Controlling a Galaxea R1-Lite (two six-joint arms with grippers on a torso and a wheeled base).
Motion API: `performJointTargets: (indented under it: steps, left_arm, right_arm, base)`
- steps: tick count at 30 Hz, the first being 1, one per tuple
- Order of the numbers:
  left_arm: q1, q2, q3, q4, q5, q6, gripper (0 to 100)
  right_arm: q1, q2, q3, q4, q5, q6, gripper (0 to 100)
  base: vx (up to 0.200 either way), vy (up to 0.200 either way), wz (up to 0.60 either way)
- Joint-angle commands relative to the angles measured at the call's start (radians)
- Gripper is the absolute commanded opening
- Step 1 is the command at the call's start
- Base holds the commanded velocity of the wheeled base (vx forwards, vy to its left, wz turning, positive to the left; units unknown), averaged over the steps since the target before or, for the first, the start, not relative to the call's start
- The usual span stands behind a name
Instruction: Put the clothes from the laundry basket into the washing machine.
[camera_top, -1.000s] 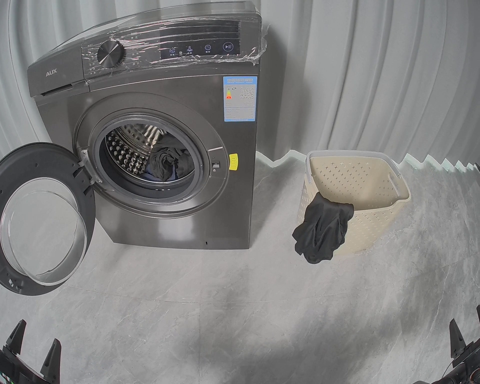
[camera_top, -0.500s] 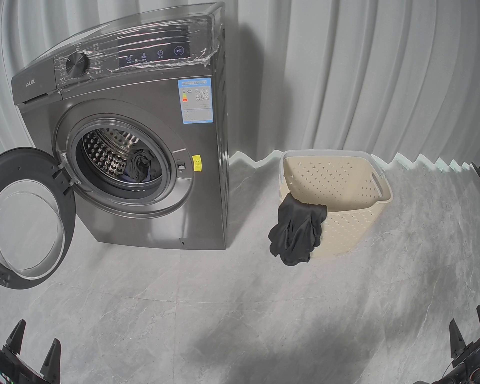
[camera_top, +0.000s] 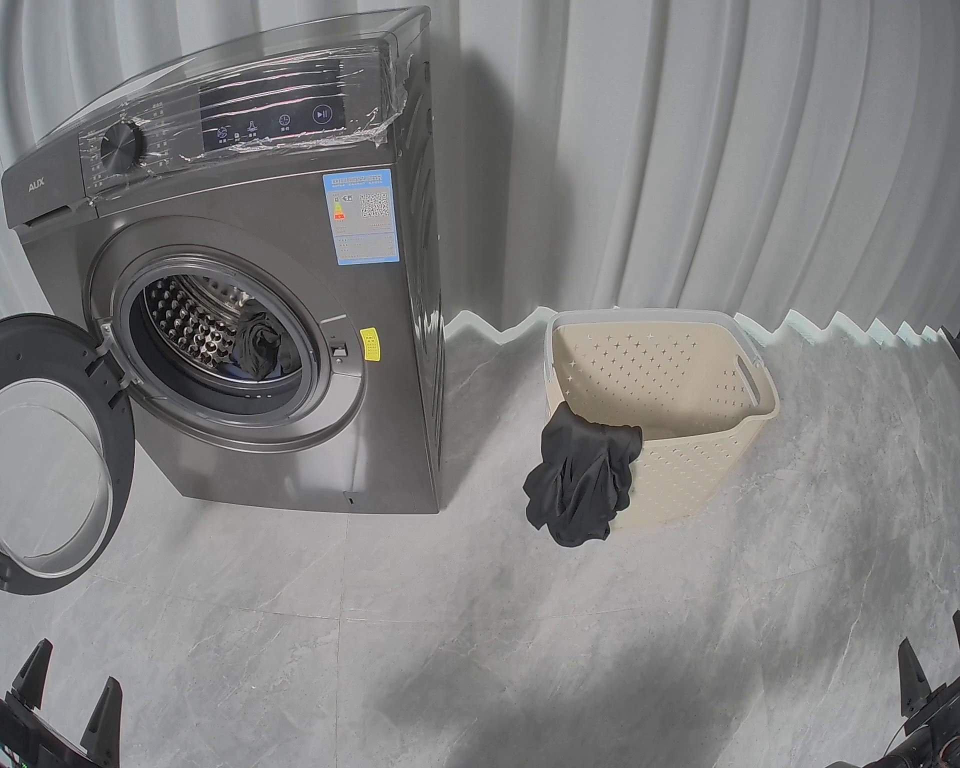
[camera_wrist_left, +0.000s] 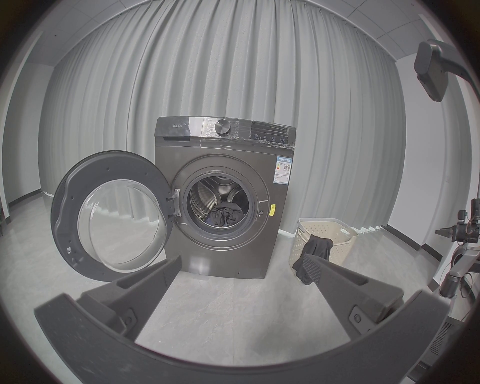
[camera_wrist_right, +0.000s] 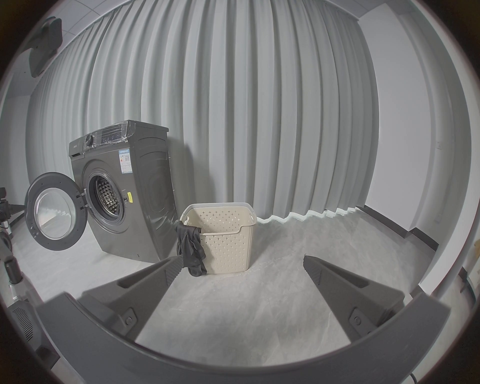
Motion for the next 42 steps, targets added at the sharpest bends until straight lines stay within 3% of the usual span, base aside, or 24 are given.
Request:
performJointTargets:
  steps: [1, 7, 16, 36, 42]
  left_arm:
    - [0.000, -0.015, 0.016, 0.000, 0.000, -0.001, 100]
    - [0.000, -0.015, 0.016, 0.000, 0.003, -0.002, 100]
    - [0.000, -0.015, 0.016, 0.003, 0.006, -0.005, 100]
    - [0.000, -0.015, 0.015, 0.004, 0.000, -0.004, 100]
    - [0.000, -0.015, 0.016, 0.001, 0.000, -0.002, 100]
  right_arm:
    - [0.002, -0.007, 0.000, 0.000, 0.001, 0.000, 100]
    - [0.002, -0.007, 0.000, 0.000, 0.003, 0.000, 100]
    - [0.000, -0.007, 0.000, 0.000, 0.003, 0.000, 100]
    - [0.000, -0.007, 0.003, -0.012, -0.007, 0.012, 100]
    - [0.002, -0.012, -0.118, -0.013, 0.009, 0.006, 100]
  base:
    - [0.200, 0.000, 0.00]
    - [0.200, 0.000, 0.00]
    - [0.000, 0.000, 0.00]
    - [0.000, -0.180, 0.00]
    - [0.000, 0.000, 0.00]
